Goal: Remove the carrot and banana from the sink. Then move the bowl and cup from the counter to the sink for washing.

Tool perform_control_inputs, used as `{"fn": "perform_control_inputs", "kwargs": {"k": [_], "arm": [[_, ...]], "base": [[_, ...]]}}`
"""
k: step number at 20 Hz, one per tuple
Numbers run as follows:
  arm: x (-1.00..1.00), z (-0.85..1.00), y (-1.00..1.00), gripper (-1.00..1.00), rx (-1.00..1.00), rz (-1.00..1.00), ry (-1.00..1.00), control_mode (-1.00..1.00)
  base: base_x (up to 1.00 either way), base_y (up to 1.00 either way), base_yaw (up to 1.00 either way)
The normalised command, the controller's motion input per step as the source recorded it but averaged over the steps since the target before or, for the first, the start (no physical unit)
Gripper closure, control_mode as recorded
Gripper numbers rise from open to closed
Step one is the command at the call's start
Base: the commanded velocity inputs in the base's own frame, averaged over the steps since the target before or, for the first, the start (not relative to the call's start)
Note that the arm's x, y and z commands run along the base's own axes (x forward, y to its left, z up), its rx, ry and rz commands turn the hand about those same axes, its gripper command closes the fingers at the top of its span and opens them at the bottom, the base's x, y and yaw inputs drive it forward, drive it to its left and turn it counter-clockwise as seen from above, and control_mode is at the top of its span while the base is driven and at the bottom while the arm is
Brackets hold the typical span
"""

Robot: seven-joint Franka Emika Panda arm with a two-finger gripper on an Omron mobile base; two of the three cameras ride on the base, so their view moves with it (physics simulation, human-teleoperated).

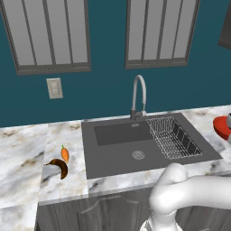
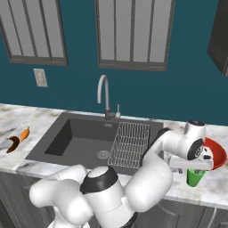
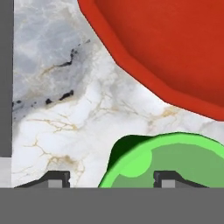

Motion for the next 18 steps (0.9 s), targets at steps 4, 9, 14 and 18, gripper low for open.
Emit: {"fn": "perform_control_inputs", "kwargs": {"k": [4,9,14,18], "arm": [[-0.15,-0.02,0.00,1.00,0.11,0.00,0.00,-1.00],[-0.29,-0.06,0.00,1.00,0.11,0.00,0.00,-1.00],[-0.30,0.02,0.14,1.00,0.06,0.04,-0.01,-1.00],[-0.26,0.12,0.23,1.00,0.00,0.11,-0.05,-1.00]], "base": [[0.00,0.00,0.00],[0.00,0.00,0.00],[0.00,0.00,0.00],[0.00,0.00,0.00]]}}
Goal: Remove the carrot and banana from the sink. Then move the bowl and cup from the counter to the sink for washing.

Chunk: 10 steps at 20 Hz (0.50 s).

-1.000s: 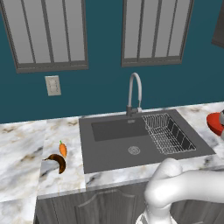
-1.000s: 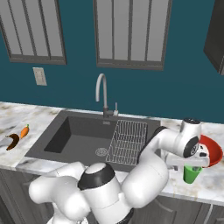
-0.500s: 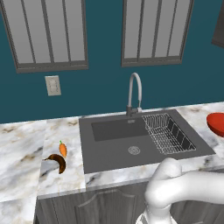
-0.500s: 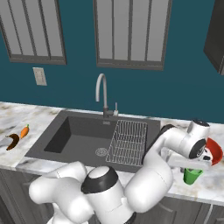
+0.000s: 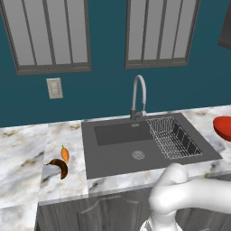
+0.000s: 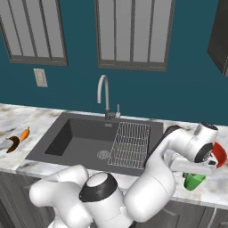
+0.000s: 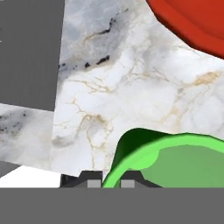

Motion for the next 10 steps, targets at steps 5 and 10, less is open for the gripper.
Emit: {"fn": "perform_control_inputs", "kwargs": {"k": [5,10], "arm": [[-0.25,0.09,0.36,1.00,-0.08,0.19,-0.15,-1.00],[-0.23,0.04,0.44,1.00,-0.12,0.24,-0.18,-1.00]], "base": [[0.00,0.00,0.00],[0.00,0.00,0.00]]}}
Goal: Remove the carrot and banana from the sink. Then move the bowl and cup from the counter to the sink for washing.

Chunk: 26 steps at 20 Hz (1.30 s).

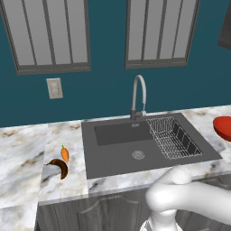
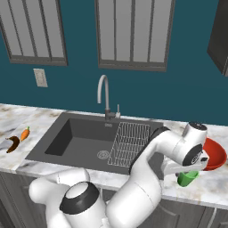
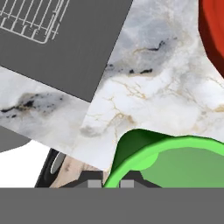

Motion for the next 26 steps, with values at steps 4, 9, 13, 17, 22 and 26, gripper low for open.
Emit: {"fn": "perform_control_inputs", "kwargs": {"k": [4,9,13,17,22,26], "arm": [[-0.16,0.06,0.50,1.00,-0.14,0.25,-0.07,-1.00],[-0.04,0.21,0.50,1.00,-0.13,0.24,0.00,-1.00],[0.00,0.20,0.52,1.00,-0.11,0.25,0.06,-1.00],[0.00,0.16,0.43,1.00,-0.01,0.30,0.11,-1.00],[0.00,0.18,0.42,1.00,0.00,0.30,0.13,-1.00],[0.03,0.22,0.37,1.00,0.01,0.29,0.10,-1.00]], "base": [[0.00,0.00,0.00],[0.00,0.00,0.00],[0.00,0.00,0.00],[0.00,0.00,0.00],[0.00,0.00,0.00],[0.00,0.00,0.00]]}}
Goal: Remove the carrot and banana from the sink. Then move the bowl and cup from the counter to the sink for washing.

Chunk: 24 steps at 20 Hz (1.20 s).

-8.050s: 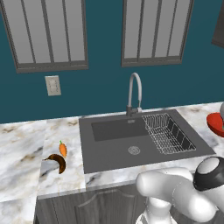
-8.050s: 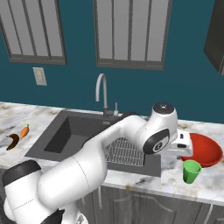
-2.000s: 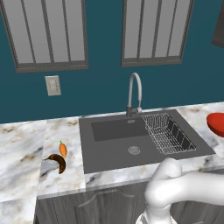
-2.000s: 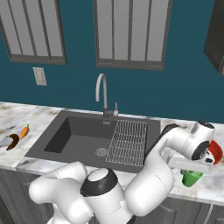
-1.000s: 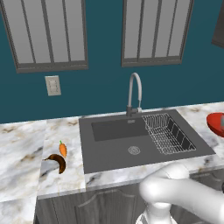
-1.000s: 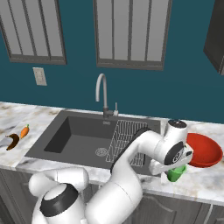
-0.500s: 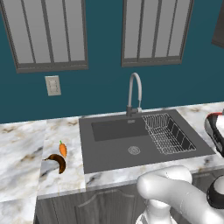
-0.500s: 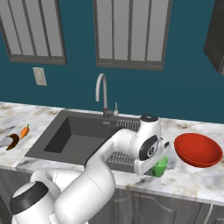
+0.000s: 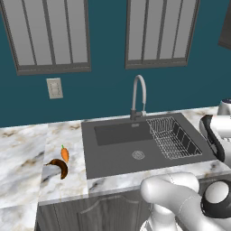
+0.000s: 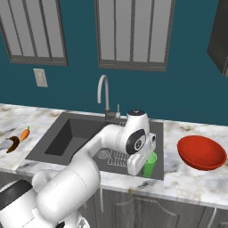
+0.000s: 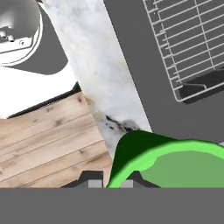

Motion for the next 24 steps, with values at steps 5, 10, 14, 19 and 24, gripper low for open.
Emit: {"fn": "perform_control_inputs", "kwargs": {"k": [5,10,14,19,24], "arm": [[0.01,0.20,0.37,1.00,0.04,0.26,0.10,-1.00],[0.00,0.14,0.36,1.00,0.10,0.23,0.03,-1.00],[0.00,0.14,0.39,1.00,0.15,0.20,0.01,-1.00],[0.00,0.07,0.40,1.00,0.13,0.17,0.00,-1.00],[0.00,0.03,0.42,1.00,0.07,0.11,0.00,-1.00]], "base": [[0.00,0.00,0.00],[0.00,0.00,0.00],[0.00,0.00,0.00],[0.00,0.00,0.00],[0.00,0.00,0.00]]}}
